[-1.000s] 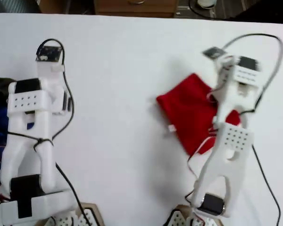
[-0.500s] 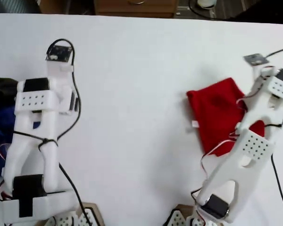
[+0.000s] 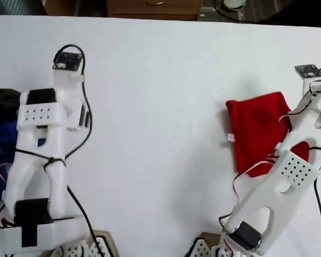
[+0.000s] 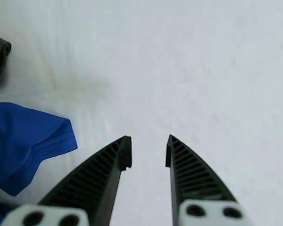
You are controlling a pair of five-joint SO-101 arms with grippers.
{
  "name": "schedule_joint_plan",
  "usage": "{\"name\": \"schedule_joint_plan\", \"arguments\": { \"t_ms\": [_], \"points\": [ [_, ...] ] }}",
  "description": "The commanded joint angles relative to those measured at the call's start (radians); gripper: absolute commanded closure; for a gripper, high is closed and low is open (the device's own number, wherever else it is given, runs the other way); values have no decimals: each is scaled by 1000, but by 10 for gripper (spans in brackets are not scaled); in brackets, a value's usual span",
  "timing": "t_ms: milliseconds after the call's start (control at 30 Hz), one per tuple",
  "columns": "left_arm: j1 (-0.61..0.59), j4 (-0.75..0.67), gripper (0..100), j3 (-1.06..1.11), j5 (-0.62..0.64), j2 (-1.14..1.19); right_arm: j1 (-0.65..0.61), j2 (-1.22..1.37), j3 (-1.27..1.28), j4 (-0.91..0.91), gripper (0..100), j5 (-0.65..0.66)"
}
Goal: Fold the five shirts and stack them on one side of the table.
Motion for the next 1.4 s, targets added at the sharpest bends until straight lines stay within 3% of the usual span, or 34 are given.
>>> {"name": "schedule_joint_plan", "arguments": {
  "t_ms": [0, 233, 467, 633, 1033, 1367],
  "points": [
    [5, 9, 849, -5, 0, -52, -27, -117, -25, -1, 796, -6],
    [8, 8, 849, -7, 0, -52, -188, -236, -12, -8, 797, -74],
    [3, 21, 849, -5, 0, -52, -364, -94, -5, -131, 797, -97],
    [2, 66, 849, -13, -2, -54, -338, 8, -6, -248, 797, -94],
    [-29, 66, 849, -13, -3, -54, -205, 61, -6, -326, 797, -86],
    [-35, 72, 849, -7, -5, -54, -194, 79, -9, -381, 797, -86]
  ]
}}
